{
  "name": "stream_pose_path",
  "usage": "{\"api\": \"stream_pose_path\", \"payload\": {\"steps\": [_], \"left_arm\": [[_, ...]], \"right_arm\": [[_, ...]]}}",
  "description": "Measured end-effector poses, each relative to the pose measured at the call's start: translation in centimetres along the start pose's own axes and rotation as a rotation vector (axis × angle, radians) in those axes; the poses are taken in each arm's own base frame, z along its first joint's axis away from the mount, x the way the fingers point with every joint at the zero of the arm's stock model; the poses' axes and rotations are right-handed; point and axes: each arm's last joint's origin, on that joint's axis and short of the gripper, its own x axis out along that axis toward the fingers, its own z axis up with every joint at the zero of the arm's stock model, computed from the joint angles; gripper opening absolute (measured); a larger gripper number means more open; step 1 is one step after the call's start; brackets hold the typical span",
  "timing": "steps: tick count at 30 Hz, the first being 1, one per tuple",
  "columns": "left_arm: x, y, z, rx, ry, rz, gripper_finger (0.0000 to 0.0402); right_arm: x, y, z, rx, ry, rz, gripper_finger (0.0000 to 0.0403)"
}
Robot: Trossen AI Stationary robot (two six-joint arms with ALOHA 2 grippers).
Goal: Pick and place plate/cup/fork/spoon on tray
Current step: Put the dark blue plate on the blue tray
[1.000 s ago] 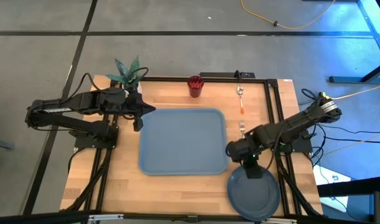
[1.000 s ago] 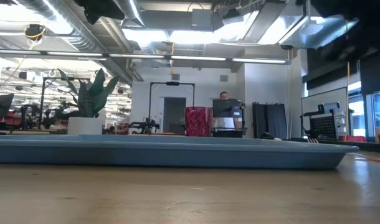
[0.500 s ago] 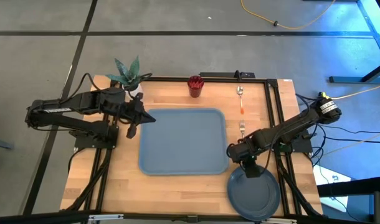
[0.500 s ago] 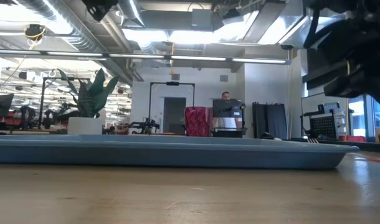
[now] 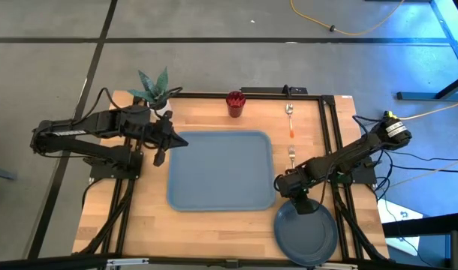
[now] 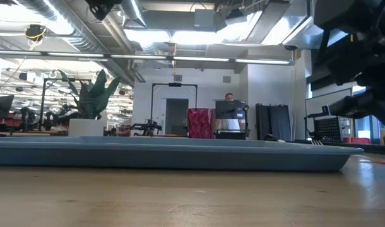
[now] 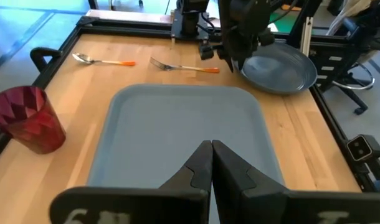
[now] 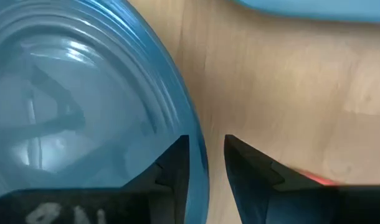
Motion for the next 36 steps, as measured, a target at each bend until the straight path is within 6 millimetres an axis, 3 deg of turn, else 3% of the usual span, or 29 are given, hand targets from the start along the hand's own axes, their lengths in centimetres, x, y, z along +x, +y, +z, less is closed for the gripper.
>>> {"api": "stream_pose_path", "payload": {"steps": [7,12,18,23,28,32,36], "left_arm": [[0.0,0.0,0.3,0.004,-0.035,-0.002,0.0],[0.0,0.0,0.5,0.005,-0.046,-0.002,0.0],[0.0,0.0,0.5,0.005,-0.048,0.015,0.0],[0.0,0.0,0.5,0.004,-0.048,0.019,0.0],[0.0,0.0,0.4,0.004,-0.047,0.019,0.0],[0.0,0.0,0.4,0.004,-0.047,0.019,0.0],[0.0,0.0,0.4,0.004,-0.046,0.012,0.0]], "right_arm": [[0.6,-0.3,0.0,-0.028,-0.06,-0.007,0.009],[0.5,-0.4,0.3,0.033,-0.08,0.01,0.0016],[0.3,-0.6,0.7,0.164,-0.088,0.099,0.0009],[-0.6,0.0,1.6,0.135,-0.098,0.159,0.0009],[-3.1,1.1,3.0,0.108,-0.064,0.184,0.0009],[-6.7,1.4,4.7,0.152,-0.049,0.214,0.0009],[-10.9,1.3,6.8,0.182,-0.146,0.23,0.0009]]}}
